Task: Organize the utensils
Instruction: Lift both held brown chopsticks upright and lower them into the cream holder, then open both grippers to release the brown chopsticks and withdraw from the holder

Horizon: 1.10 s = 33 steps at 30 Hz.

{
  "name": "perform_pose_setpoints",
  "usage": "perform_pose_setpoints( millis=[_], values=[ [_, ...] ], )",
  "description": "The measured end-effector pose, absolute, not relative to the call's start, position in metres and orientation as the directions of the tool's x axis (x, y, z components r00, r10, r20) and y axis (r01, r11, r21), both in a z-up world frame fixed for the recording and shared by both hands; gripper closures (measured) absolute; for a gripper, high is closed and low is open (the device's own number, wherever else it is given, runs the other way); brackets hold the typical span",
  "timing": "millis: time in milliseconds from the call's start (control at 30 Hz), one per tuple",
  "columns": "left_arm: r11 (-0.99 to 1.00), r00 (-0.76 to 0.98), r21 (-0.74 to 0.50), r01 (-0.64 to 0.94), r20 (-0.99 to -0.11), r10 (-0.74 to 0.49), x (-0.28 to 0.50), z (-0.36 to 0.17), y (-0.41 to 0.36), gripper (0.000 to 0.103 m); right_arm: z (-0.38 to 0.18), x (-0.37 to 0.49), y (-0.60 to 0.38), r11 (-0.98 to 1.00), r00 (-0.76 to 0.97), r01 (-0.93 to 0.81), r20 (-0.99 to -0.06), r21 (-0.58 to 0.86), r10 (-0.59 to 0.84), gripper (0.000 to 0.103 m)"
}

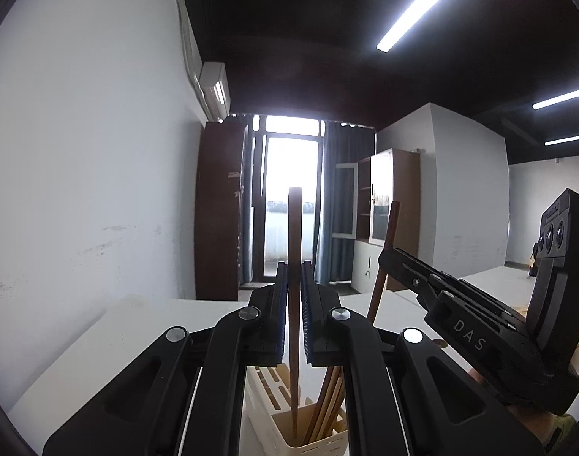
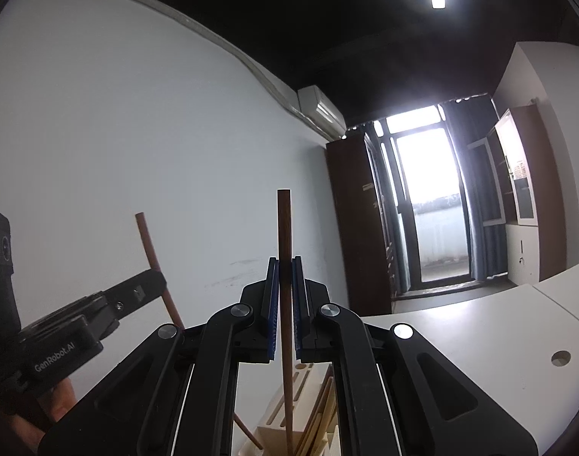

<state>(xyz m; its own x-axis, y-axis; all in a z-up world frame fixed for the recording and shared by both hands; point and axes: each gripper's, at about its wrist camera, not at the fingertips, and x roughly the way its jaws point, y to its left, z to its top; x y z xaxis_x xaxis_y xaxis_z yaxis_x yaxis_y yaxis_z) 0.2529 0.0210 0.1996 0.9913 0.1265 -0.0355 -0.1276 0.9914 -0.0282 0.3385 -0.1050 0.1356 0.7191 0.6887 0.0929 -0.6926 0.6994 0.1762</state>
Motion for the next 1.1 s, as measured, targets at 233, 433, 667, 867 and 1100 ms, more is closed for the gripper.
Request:
perform_pose_setpoints(
  millis=[233,433,667,867,1100],
  values=[
    [0.992,0.982,-0.021,-0.122,-0.145,0.118,0.272,0.179,0.029,0.097,0.116,0.343,-0.096,0.703,0.716,-0.688,0.014,0.177,0.698,0.096],
    [0.994,0.974,-0.028,-0.102,-0.205,0.094,0.281,0.166,0.041,0.097,0.109,0.337,-0.093,0.706,0.712,-0.692,-0.022,0.152,0.702,0.096],
    [0.997,0.968,-0.03,-0.074,-0.241,0.065,0.282,0.158,0.047,0.097,0.102,0.337,-0.093,0.707,0.707,-0.693,-0.055,0.144,0.705,0.096],
    [0.997,0.962,-0.035,-0.065,-0.268,0.054,0.281,0.15,0.052,0.097,0.099,0.339,-0.091,0.711,0.707,-0.689,-0.088,0.141,0.702,0.096],
    [0.999,0.954,-0.032,-0.04,-0.298,0.029,0.281,0.144,0.05,0.096,0.099,0.344,-0.094,0.719,0.707,-0.678,-0.13,0.153,0.695,0.095]
  ],
)
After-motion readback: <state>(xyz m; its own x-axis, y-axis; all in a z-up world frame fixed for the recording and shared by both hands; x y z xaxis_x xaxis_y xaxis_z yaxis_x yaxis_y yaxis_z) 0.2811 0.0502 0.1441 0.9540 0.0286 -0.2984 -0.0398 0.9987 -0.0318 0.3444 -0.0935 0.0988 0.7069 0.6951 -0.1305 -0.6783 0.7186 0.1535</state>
